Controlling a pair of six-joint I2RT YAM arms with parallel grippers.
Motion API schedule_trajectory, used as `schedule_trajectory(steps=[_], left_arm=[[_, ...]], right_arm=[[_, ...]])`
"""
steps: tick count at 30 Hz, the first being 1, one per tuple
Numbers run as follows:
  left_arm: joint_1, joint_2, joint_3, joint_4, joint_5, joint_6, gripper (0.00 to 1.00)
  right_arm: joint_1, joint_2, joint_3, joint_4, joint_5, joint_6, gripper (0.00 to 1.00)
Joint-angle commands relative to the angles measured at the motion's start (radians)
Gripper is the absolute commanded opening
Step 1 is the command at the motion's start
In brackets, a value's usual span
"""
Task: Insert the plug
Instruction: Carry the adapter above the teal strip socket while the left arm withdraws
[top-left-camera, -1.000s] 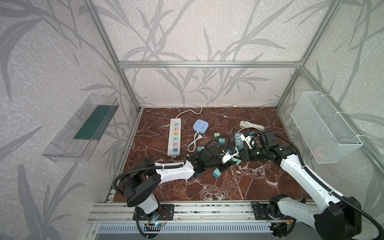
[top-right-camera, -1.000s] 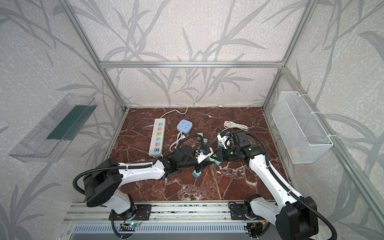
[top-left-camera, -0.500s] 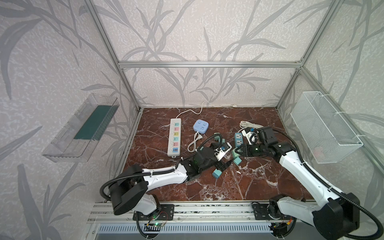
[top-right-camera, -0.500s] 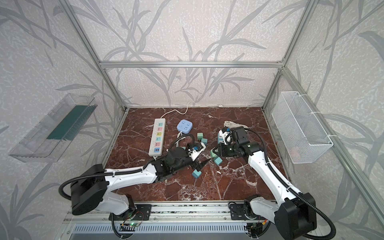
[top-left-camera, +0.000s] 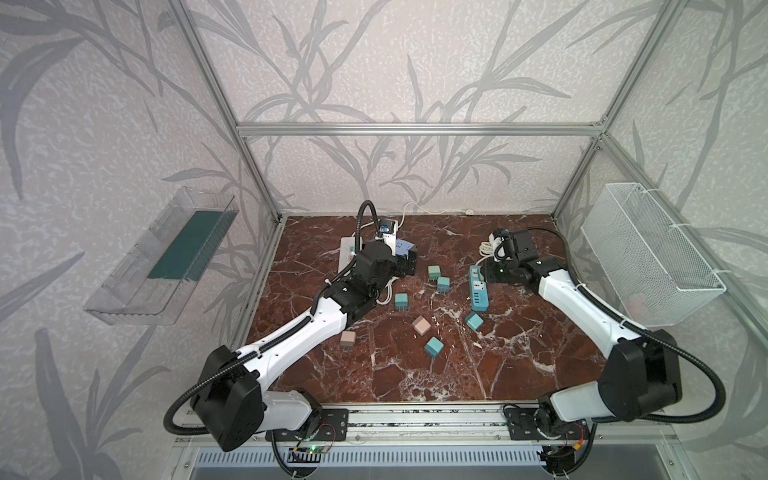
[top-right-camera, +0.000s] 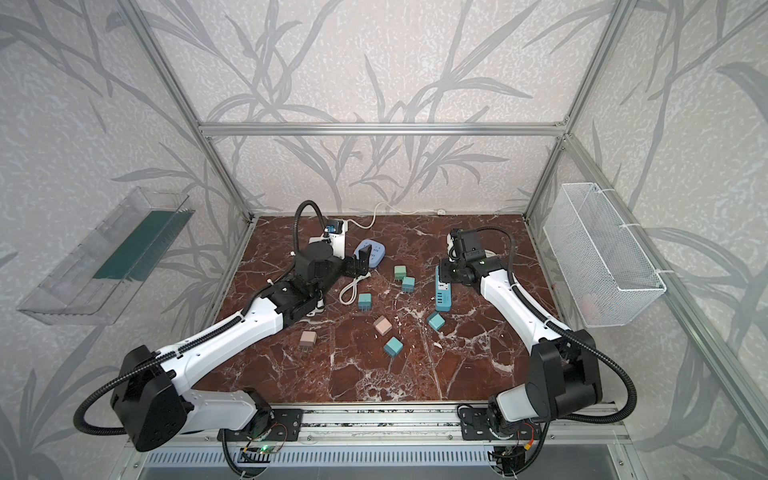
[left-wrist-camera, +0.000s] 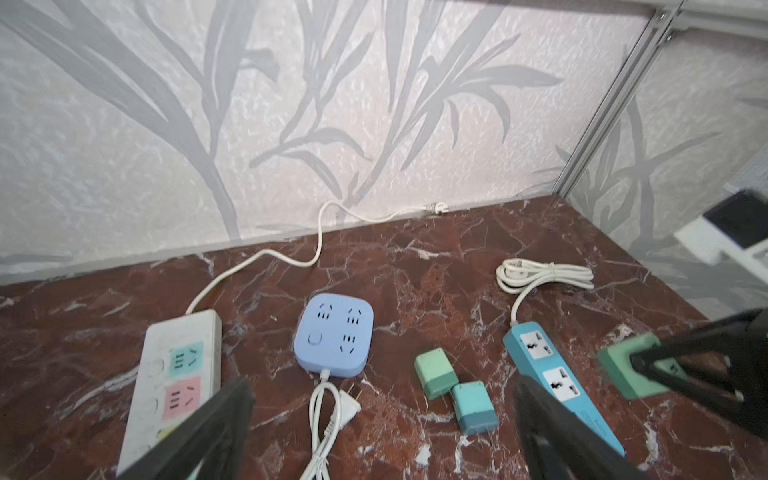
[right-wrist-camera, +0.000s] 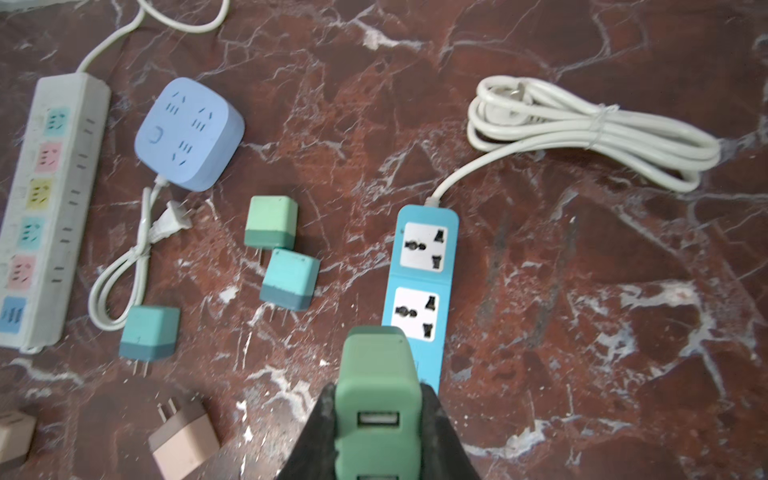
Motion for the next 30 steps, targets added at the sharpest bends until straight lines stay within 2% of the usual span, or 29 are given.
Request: schedule_trajectory(steps=[1, 7, 12, 17, 30], left_arm=[[-0.001, 0.005, -0.013, -0.092, 0.026, -0.068, 0.98], [0.003, 0.012, -0.006, -0.116, 0.053, -0.081, 0.98], [0.012, 0.014, -0.002, -0.121, 0.072, -0.091, 0.97], [0.018, 0.026, -0.001, -0.123, 0.084, -0.101, 0.97], [0.022, 0.033, 0.007, -0.135, 0.108, -0.115, 0.97]], right_arm=[[-0.022, 0.071, 0.066, 0.027, 0.073, -0.052, 0.0], [-0.051, 0.247, 0.194, 0.001, 0.061, -0.084, 0.0], [-0.052, 0.338, 0.238, -0.026, 0.103, -0.072, 0.0], [-0.052, 0.362, 0.217, -0.012, 0.071, -0.043, 0.0], [-0.051, 0.381, 0.193, -0.052, 0.077, -0.012, 0.0]])
